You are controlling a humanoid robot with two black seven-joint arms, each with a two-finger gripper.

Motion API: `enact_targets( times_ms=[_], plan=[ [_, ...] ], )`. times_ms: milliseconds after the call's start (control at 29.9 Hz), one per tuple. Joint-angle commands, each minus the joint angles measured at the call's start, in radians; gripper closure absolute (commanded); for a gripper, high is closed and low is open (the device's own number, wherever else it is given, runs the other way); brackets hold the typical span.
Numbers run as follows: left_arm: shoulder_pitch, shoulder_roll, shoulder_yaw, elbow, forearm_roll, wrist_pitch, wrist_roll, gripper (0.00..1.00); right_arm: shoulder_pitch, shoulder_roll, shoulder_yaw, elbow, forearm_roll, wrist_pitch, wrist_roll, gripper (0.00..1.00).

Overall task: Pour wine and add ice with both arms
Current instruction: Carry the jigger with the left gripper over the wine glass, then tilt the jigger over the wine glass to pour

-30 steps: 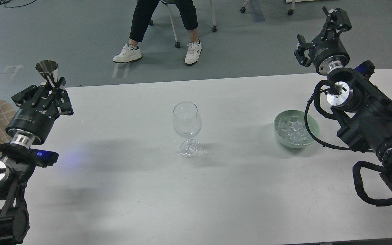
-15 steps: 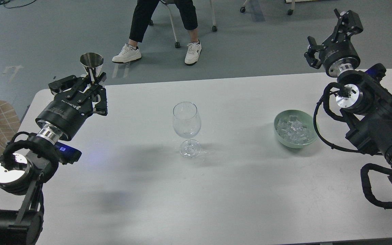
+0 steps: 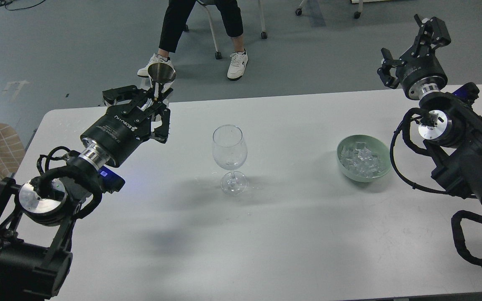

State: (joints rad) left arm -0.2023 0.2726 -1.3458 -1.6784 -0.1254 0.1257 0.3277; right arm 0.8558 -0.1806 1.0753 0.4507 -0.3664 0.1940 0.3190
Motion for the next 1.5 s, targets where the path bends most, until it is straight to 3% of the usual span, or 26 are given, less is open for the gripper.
enact_targets(
  times_ms=[0, 435, 568, 802, 936, 1471],
  plan=[
    [-0.005, -0.004, 0.051, -0.015, 0.012, 0.0, 0.005, 0.9, -0.001, -0.008, -0.001, 0.0, 0.0, -0.001, 0.0, 0.0],
    [-0.012, -0.03, 0.096, -0.023, 0.153, 0.0, 0.03, 0.9, -0.015, -0.011, 0.003, 0.002, 0.0, -0.001, 0.0, 0.0],
    [-0.012, -0.016, 0.094, -0.018, 0.179, -0.001, 0.088, 0.9, -0.017, -0.011, 0.003, 0.009, 0.0, -0.001, 0.002, 0.0],
    [-0.014, -0.019, 0.096, -0.017, 0.289, 0.022, 0.116, 0.9, -0.017, -0.022, 0.005, 0.011, 0.0, -0.001, 0.0, 0.0],
    [-0.016, -0.026, 0.096, -0.017, 0.305, 0.054, 0.123, 0.9, -0.015, -0.033, 0.005, 0.009, 0.0, -0.001, 0.002, 0.0],
    [-0.046, -0.019, 0.137, -0.015, 0.464, 0.046, 0.142, 0.9, -0.015, -0.054, 0.008, 0.011, 0.001, 0.001, 0.0, 0.0]
  ],
)
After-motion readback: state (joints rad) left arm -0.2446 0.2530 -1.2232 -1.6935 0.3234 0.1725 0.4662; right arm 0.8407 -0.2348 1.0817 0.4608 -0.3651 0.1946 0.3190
